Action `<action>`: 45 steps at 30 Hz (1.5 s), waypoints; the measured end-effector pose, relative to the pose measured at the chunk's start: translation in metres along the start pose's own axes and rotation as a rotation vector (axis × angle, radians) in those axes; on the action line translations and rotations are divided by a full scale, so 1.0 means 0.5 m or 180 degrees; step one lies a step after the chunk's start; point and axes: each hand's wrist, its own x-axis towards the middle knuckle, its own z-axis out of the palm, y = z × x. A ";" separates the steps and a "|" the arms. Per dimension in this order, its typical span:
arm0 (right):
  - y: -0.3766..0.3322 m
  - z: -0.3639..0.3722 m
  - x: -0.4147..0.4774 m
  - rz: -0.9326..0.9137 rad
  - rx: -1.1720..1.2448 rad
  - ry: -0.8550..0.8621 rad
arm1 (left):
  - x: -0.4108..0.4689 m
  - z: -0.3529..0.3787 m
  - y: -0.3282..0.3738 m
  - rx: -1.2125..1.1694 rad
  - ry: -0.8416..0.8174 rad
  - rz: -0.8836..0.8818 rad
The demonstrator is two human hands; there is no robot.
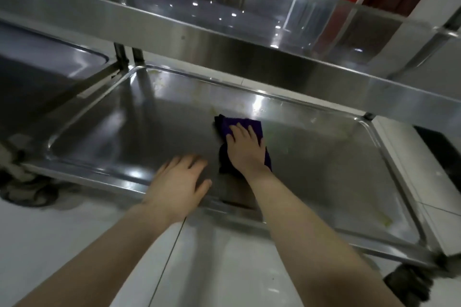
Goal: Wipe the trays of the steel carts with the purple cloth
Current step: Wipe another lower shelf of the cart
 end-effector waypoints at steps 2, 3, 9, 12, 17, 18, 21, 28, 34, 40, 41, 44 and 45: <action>0.019 0.013 -0.079 -0.0369 -0.0043 0.0087 | 0.005 0.002 -0.004 -0.0008 0.0102 0.0075; 0.038 0.013 -0.128 -0.0559 -0.0042 0.0140 | 0.003 0.000 -0.007 -0.0045 0.0120 0.0107; 0.101 0.004 -0.251 -0.0605 -0.0109 0.0335 | -0.004 0.007 -0.014 0.0007 -0.0157 -0.0012; 0.111 -0.015 -0.106 -0.0211 -0.0160 0.0234 | 0.005 0.000 0.013 0.0173 -0.0166 -0.0171; 0.116 -0.048 0.043 0.0423 0.0122 0.0073 | 0.012 0.007 0.038 0.0617 -0.0304 -0.0151; 0.114 -0.043 0.029 0.0311 0.0058 0.0071 | 0.011 0.008 0.039 0.0589 -0.0303 -0.0137; 0.142 -0.026 -0.095 -0.0245 -0.0090 0.0166 | 0.013 0.013 0.046 0.0312 -0.0240 0.0067; 0.210 -0.042 -0.247 -0.0204 -0.0122 0.0356 | 0.036 0.034 0.107 -0.0158 -0.0329 0.0575; 0.215 -0.093 0.005 0.0727 0.0150 0.0162 | 0.045 0.048 0.129 0.0419 -0.0275 0.0695; 0.253 -0.068 -0.175 -0.0097 -0.0092 0.0348 | 0.062 0.038 0.151 0.0424 -0.0410 0.0690; 0.267 -0.066 -0.235 -0.0186 -0.0113 0.0440 | 0.065 0.039 0.161 0.0460 -0.0307 0.0779; 0.294 -0.059 -0.337 -0.0279 -0.0162 0.0469 | 0.072 0.050 0.193 0.0249 -0.0227 0.0744; 0.298 -0.061 -0.330 -0.0244 -0.0173 0.0503 | 0.074 0.056 0.204 0.0197 -0.0236 0.0637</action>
